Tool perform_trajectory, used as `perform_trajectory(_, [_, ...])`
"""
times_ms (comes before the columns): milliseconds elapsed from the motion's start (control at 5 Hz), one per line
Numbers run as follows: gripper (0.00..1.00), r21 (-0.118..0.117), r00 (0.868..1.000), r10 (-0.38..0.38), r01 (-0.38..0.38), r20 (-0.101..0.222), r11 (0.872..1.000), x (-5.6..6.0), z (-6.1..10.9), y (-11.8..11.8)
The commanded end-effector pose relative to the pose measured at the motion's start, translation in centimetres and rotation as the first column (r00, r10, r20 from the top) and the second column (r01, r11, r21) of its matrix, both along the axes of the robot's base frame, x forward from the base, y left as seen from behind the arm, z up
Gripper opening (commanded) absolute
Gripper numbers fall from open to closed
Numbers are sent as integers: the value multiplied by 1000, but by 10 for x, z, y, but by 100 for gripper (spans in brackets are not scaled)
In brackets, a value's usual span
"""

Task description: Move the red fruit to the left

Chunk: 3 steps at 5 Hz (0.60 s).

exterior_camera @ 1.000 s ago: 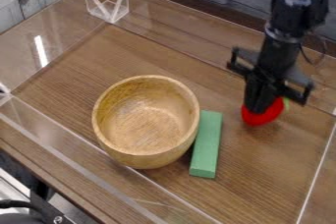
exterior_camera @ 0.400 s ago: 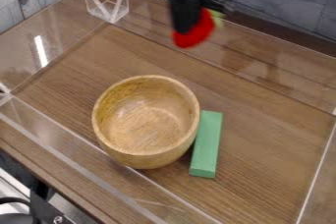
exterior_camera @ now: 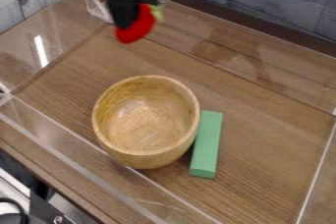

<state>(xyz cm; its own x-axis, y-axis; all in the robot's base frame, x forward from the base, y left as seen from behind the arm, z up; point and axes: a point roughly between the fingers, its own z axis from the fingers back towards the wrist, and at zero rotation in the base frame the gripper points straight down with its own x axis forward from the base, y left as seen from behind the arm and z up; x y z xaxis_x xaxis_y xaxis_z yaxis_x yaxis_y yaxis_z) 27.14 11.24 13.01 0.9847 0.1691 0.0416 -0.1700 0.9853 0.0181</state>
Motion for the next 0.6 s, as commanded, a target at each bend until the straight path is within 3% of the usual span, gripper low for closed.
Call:
perform_trajectory(0, [0, 42, 999, -6, 4, 46, 999, -10, 6, 23])
perform_trajectory(400, [0, 58, 999, 24, -25, 22, 998, 4, -21, 41])
